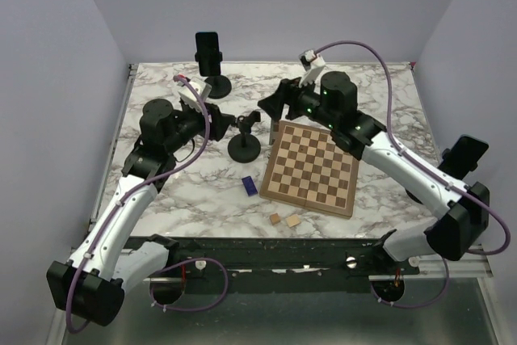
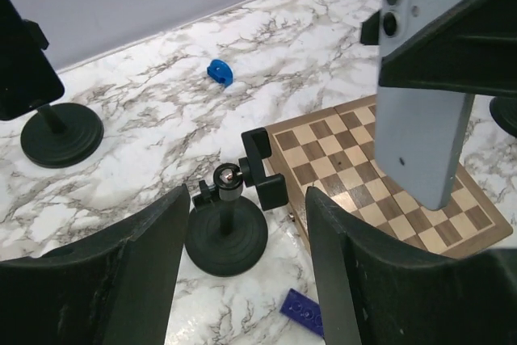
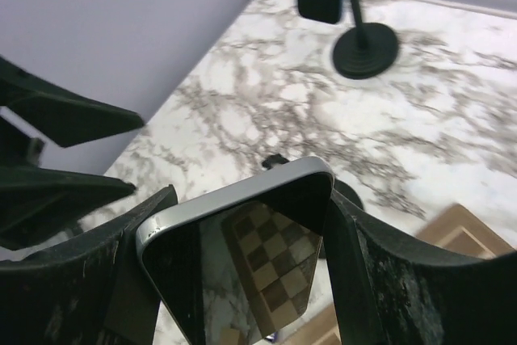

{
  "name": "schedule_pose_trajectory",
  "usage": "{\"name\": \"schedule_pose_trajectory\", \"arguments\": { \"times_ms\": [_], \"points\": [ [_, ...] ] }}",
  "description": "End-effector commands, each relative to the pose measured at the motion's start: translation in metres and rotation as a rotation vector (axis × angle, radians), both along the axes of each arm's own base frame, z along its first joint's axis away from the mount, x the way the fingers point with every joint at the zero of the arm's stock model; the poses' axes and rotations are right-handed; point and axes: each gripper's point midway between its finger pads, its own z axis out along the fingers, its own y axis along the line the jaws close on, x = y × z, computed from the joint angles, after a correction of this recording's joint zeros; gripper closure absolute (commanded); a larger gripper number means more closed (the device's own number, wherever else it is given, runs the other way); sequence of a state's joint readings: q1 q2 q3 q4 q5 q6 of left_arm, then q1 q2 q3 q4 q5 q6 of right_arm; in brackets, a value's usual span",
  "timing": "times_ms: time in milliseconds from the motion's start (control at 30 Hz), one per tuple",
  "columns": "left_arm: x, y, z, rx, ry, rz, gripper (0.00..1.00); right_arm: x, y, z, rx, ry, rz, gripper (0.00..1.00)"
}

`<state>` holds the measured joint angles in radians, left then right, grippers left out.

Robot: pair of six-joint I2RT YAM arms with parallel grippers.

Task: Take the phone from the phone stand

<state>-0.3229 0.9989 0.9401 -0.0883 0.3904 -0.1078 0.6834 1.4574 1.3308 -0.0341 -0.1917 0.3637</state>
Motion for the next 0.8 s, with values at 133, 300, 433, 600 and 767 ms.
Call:
{"name": "schedule_pose_trajectory", "arguments": {
  "times_ms": [133,300,433,600,767],
  "points": [
    [-0.002,0.004,0.005,-0.042,0.028,0.05,0.32,0.027,-0.106,-0.031,-0.131,0.002,-0.557,0.99],
    [-0.006,-0.001,0.009,-0.063,0.039,0.025,0.32,0.042,-0.152,-0.049,-0.234,0.032,-0.796,0.99],
    [-0.008,-0.001,0.01,-0.073,0.04,0.023,0.33,0.074,-0.192,-0.067,-0.308,0.085,-0.927,0.99],
    [-0.011,-0.005,0.012,-0.09,0.044,-0.002,0.34,0.133,-0.223,-0.098,-0.436,0.174,-0.999,0.99],
    [-0.012,-0.007,0.013,-0.096,0.048,-0.011,0.37,0.194,-0.239,-0.147,-0.56,0.295,-1.004,0.99]
  ]
}}
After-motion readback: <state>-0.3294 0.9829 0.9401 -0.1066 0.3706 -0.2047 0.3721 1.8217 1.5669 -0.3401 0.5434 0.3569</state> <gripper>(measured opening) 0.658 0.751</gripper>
